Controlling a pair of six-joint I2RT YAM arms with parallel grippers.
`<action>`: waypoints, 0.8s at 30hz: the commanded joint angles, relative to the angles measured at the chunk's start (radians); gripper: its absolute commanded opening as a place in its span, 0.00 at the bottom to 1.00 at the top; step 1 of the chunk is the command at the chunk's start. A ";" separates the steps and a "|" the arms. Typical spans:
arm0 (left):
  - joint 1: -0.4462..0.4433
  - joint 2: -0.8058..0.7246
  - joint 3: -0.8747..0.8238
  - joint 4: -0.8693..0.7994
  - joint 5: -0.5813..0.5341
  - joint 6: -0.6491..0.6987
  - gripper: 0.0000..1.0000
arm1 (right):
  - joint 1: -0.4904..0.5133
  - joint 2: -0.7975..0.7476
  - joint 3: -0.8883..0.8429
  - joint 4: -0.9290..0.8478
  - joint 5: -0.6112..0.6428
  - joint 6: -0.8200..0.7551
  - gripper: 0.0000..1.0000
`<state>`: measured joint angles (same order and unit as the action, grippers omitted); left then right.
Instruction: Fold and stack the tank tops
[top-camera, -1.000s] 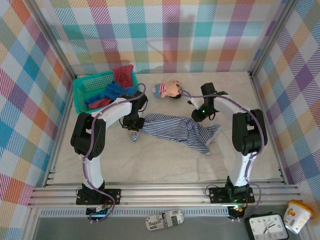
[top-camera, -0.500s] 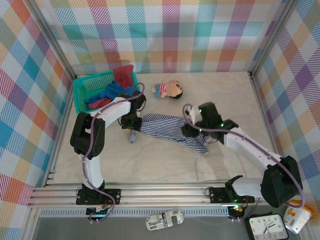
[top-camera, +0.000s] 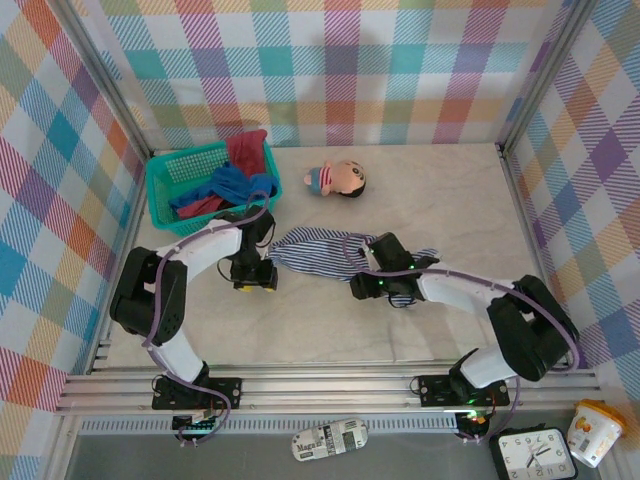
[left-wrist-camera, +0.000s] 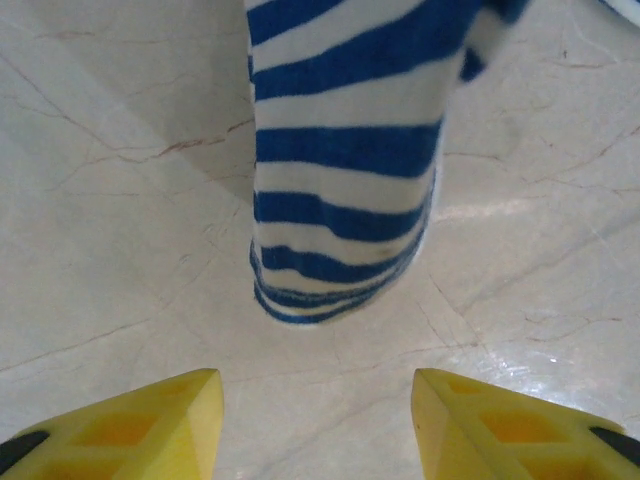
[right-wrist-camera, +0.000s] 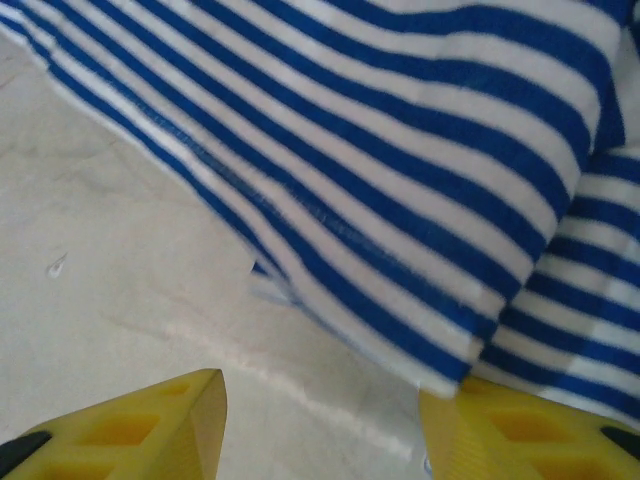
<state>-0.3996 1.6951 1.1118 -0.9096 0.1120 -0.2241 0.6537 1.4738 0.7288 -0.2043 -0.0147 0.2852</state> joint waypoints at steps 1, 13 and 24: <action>0.010 0.021 -0.014 0.093 0.010 -0.035 0.49 | -0.012 0.057 0.060 0.068 0.050 0.009 0.54; 0.038 0.052 -0.052 0.215 -0.125 -0.039 0.35 | -0.067 0.103 0.128 0.043 0.162 -0.007 0.52; 0.054 0.056 -0.007 0.207 -0.269 -0.005 0.19 | -0.114 0.141 0.161 0.054 0.139 -0.084 0.49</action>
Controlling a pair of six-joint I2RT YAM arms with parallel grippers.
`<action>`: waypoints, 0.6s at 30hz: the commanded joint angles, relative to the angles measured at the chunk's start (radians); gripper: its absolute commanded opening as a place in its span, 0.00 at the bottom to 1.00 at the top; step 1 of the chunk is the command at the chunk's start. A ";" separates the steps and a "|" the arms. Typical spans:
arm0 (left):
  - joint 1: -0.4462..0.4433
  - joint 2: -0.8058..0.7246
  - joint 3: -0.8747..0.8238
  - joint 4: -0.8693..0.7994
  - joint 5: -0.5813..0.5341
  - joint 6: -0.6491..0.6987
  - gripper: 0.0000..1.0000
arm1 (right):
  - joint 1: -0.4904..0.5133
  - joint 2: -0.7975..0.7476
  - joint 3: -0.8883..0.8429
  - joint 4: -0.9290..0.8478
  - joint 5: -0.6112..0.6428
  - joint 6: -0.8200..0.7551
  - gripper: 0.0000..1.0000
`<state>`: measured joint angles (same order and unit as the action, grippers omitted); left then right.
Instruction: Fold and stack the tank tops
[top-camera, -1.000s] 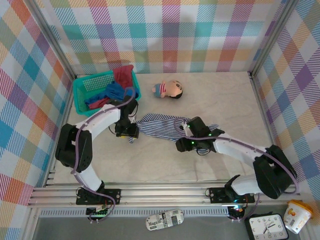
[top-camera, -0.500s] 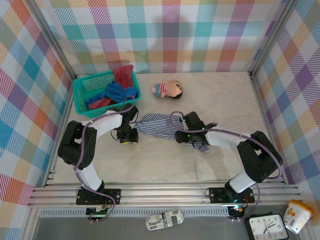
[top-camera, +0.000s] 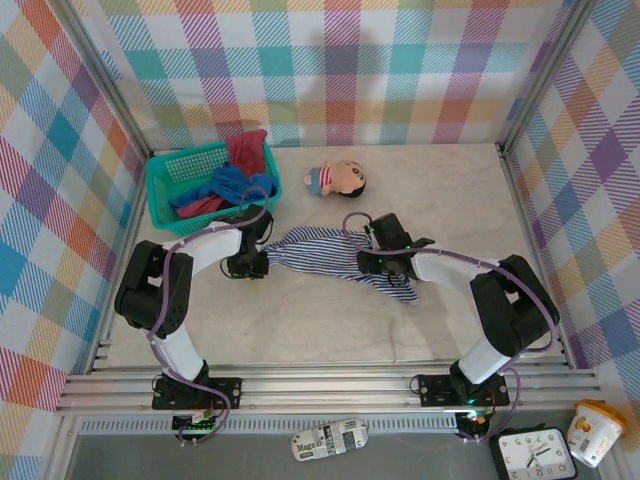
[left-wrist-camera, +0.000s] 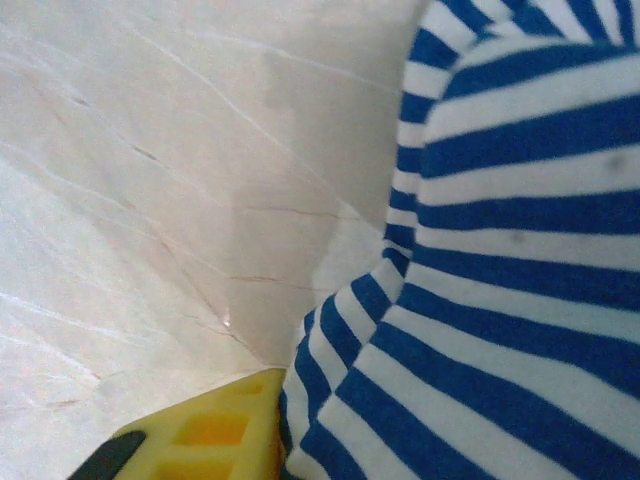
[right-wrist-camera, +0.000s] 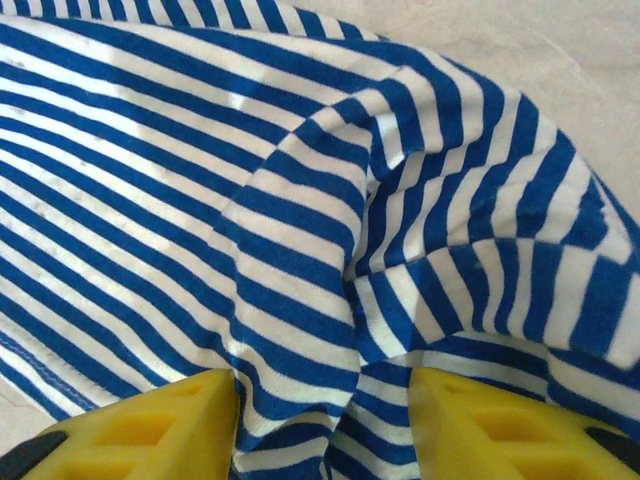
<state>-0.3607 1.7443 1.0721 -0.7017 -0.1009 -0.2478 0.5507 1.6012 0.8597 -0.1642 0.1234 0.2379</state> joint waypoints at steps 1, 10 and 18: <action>0.017 0.009 0.039 -0.003 -0.066 0.021 0.17 | -0.014 0.013 0.031 0.011 0.001 -0.041 0.49; 0.016 -0.083 0.130 -0.154 -0.024 0.063 0.00 | -0.026 -0.109 0.014 -0.069 -0.028 -0.083 0.48; 0.008 -0.176 0.255 -0.345 0.115 0.076 0.00 | 0.022 -0.241 -0.089 -0.087 -0.146 0.036 0.46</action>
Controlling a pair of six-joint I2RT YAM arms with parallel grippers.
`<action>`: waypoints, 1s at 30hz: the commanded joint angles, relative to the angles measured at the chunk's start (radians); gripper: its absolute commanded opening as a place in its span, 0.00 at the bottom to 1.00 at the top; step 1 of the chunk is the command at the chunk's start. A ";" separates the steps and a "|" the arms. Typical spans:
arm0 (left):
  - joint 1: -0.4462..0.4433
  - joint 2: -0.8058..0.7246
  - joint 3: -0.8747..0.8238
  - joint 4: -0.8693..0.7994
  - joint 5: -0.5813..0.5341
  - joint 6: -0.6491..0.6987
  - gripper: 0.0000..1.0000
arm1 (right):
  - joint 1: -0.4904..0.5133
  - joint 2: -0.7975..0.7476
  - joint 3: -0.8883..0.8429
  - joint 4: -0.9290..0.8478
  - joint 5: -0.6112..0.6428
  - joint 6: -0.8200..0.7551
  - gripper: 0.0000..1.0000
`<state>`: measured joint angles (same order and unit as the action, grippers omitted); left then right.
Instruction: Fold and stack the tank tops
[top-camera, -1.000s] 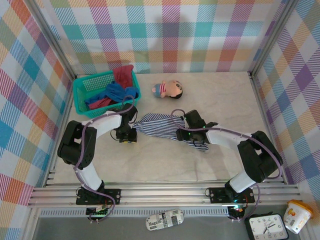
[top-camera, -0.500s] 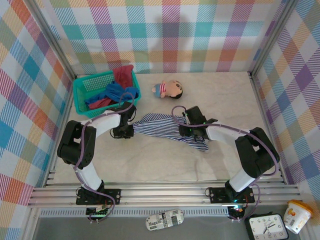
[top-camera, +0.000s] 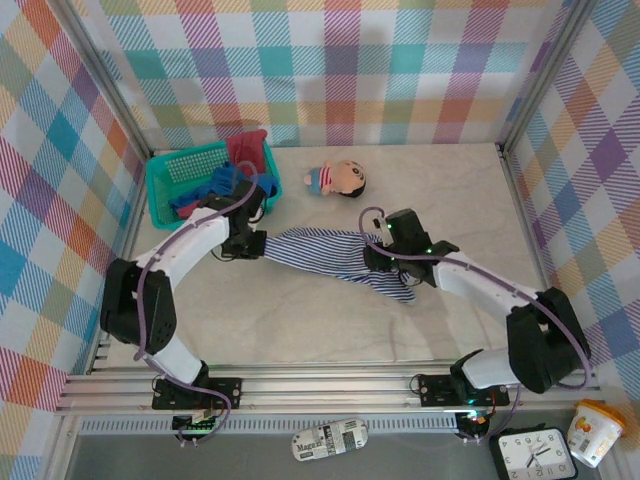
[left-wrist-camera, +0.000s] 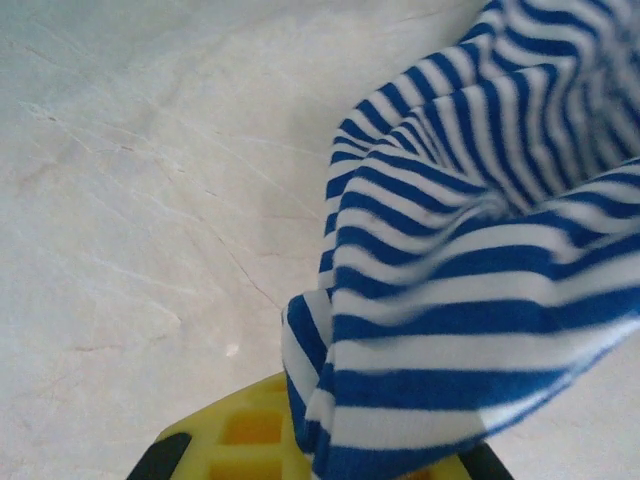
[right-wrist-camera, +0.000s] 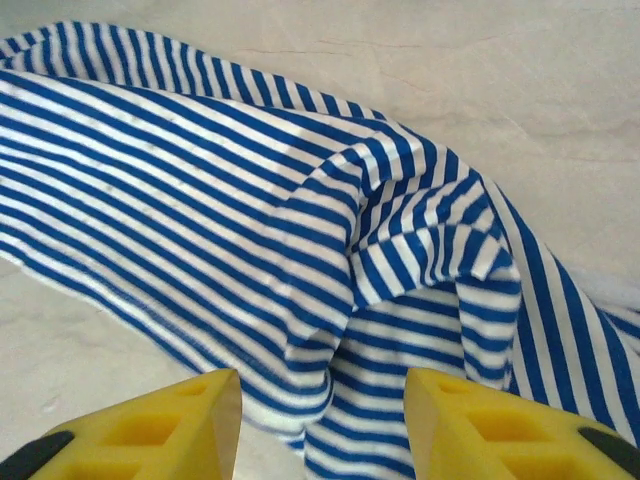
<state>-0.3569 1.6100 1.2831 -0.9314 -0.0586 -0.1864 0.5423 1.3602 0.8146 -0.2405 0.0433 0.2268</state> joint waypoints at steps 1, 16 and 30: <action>0.001 -0.047 0.054 -0.129 0.084 0.013 0.00 | 0.039 0.013 -0.047 -0.001 -0.075 0.042 0.47; -0.017 -0.084 0.200 -0.215 0.171 0.008 0.00 | 0.072 0.247 0.024 0.158 -0.066 0.010 0.48; -0.019 -0.077 0.167 -0.211 0.175 0.024 0.00 | 0.071 0.298 0.108 0.152 -0.036 -0.007 0.42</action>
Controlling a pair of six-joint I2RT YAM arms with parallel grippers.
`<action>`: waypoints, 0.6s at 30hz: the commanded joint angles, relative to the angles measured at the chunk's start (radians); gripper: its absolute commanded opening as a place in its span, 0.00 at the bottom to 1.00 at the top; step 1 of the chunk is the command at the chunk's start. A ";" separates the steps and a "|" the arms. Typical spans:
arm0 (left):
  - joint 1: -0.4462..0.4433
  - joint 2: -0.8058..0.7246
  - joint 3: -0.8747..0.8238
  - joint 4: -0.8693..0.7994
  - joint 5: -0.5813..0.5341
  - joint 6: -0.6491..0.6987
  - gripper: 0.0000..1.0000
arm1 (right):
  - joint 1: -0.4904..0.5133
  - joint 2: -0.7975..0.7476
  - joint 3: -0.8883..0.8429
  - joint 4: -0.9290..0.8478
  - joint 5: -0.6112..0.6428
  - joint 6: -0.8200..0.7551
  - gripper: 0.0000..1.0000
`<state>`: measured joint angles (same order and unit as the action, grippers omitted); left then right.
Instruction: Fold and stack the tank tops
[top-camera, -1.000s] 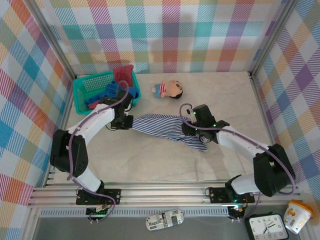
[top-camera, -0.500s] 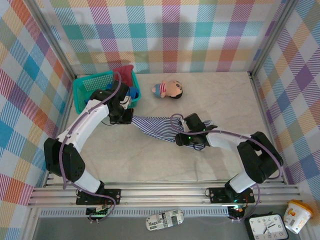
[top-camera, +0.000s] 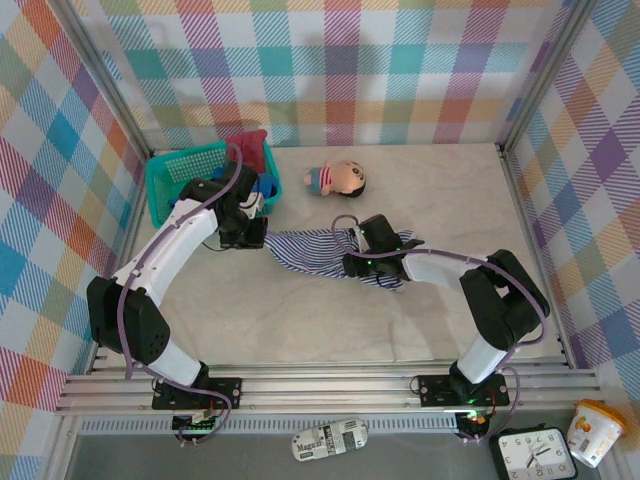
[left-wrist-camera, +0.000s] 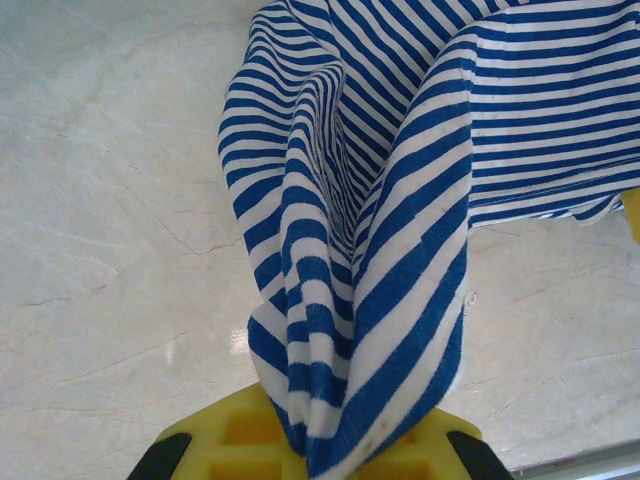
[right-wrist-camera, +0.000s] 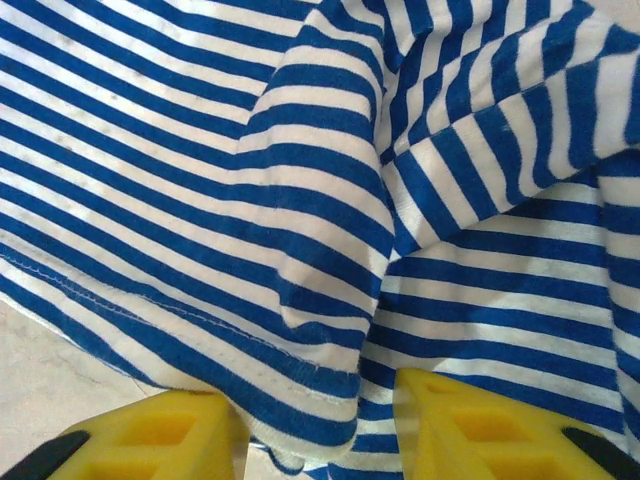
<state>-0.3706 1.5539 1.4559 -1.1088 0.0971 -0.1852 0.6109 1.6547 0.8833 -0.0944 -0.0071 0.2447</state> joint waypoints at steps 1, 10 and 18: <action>-0.005 -0.021 -0.006 -0.032 0.019 0.023 0.00 | 0.003 0.008 0.044 0.003 0.018 -0.029 0.42; -0.005 -0.012 -0.022 -0.026 0.017 0.027 0.00 | 0.002 0.045 0.074 -0.001 0.040 -0.047 0.19; -0.005 -0.009 0.010 -0.021 -0.062 0.048 0.00 | -0.013 -0.136 0.071 -0.214 0.230 -0.155 0.08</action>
<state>-0.3710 1.5539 1.4425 -1.1084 0.0849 -0.1623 0.6094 1.6264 0.9333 -0.1917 0.1131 0.1627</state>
